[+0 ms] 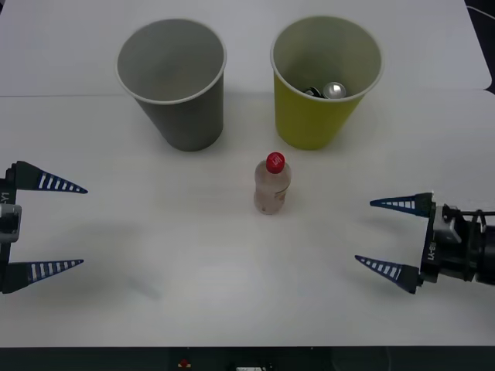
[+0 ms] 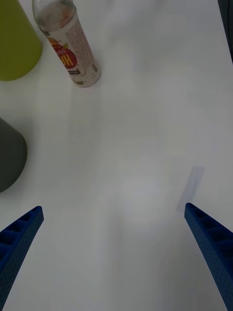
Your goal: Put the can into the green bin and the plastic bottle into the gray bin
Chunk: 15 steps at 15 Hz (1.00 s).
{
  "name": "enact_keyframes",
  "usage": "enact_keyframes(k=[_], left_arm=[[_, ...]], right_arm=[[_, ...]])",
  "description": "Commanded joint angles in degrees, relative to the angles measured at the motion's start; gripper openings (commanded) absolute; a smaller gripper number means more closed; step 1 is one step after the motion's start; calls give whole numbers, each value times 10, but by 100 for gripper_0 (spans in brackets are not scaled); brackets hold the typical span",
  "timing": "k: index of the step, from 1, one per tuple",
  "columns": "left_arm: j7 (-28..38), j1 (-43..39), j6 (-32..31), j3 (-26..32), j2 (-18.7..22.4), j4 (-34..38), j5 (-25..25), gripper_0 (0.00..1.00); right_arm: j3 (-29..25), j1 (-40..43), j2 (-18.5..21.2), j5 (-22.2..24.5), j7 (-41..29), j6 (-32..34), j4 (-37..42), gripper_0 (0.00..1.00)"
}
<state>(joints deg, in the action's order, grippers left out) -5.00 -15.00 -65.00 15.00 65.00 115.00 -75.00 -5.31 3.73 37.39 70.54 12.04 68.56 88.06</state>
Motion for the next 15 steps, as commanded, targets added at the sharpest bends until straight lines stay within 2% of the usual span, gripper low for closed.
enact_keyframes(k=[1, 15], left_arm=[[0, 0, 0, 0, 0, 0, 0, 100], [0, 0, 0, 0, 0, 0, 0, 100]], right_arm=[[10, -26, -29, -1, 38, 0, -51, 100], [17, -84, -131, -1, 105, -4, -163, 100]])
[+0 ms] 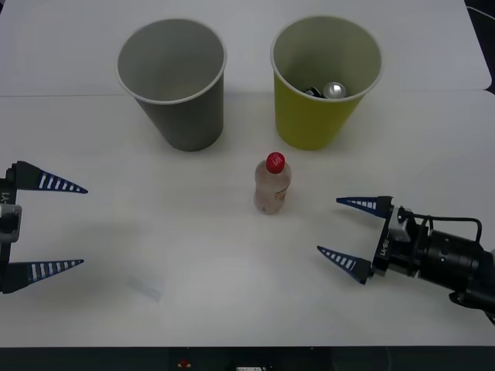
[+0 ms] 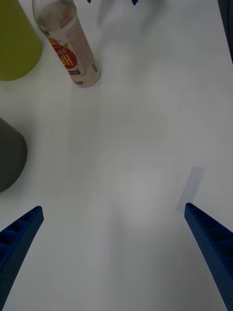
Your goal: Put the can into the green bin and the plastic bottle into the gray bin
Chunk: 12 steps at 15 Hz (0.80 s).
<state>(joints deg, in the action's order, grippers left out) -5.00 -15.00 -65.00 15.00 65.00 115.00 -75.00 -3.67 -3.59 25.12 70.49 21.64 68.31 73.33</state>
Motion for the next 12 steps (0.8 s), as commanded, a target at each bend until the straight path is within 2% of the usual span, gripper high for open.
enact_keyframes(k=[1, 12], left_arm=[[0, 0, 0, 0, 0, 0, 0, 100], [0, 0, 0, 0, 0, 0, 0, 100]], right_arm=[[1, -17, -14, 0, 13, 0, -23, 100], [17, -44, -61, -1, 32, -34, -37, 100]])
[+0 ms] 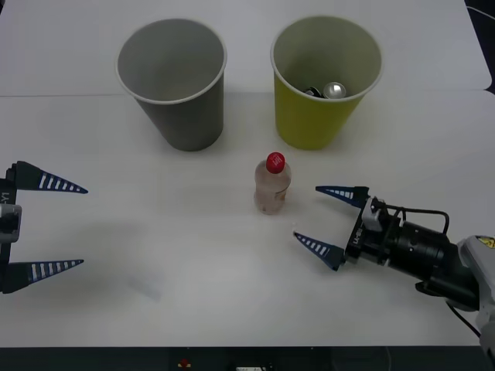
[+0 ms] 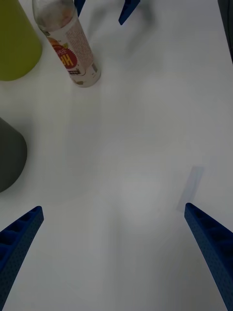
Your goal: Put the can into the green bin and the plastic bottle into the gray bin
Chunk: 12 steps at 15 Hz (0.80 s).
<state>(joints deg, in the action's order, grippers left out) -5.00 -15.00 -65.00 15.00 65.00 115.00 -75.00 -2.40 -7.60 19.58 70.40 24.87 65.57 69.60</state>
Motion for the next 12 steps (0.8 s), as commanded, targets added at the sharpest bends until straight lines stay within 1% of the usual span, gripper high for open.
enact_keyframes(k=[1, 5, 12], left_arm=[[0, 0, 0, 0, 0, 0, 0, 100], [0, 0, 0, 0, 0, 0, 0, 100], [0, 0, 0, 0, 0, 0, 0, 100]], right_arm=[[6, -7, -9, 0, 0, -11, 0, 100], [13, -16, -22, -1, -2, -27, 0, 100], [34, -33, -45, -4, -3, -79, 0, 100]])
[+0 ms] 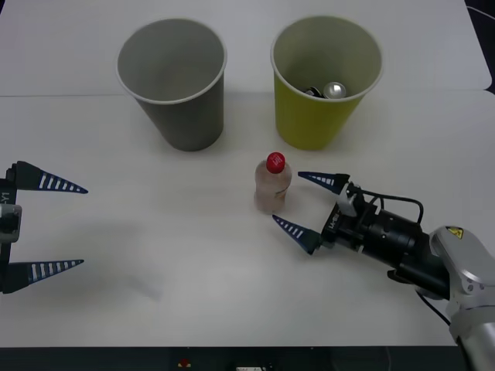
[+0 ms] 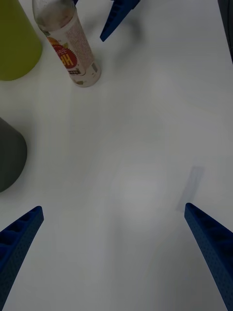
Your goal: Put the can into the green bin and the plastic bottle into the gray bin
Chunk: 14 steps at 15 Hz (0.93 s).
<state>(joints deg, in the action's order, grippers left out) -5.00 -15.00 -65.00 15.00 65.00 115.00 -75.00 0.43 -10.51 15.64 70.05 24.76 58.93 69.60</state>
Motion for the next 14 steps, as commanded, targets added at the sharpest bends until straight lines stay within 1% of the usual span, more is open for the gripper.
enact_keyframes(k=[1, 4, 7, 14], left_arm=[[0, 0, 0, 0, 0, 0, 0, 100], [0, 0, 0, 0, 0, 0, 0, 100], [0, 0, 0, 0, 0, 0, 0, 100], [0, 0, 0, 0, 0, 0, 0, 100]], right_arm=[[17, -7, -6, -11, 1, -29, 0, 100], [40, -12, -11, -31, 4, -57, 0, 100], [41, -20, -23, -31, 4, -65, 0, 100], [55, -28, -35, -31, 13, -86, 0, 100]])
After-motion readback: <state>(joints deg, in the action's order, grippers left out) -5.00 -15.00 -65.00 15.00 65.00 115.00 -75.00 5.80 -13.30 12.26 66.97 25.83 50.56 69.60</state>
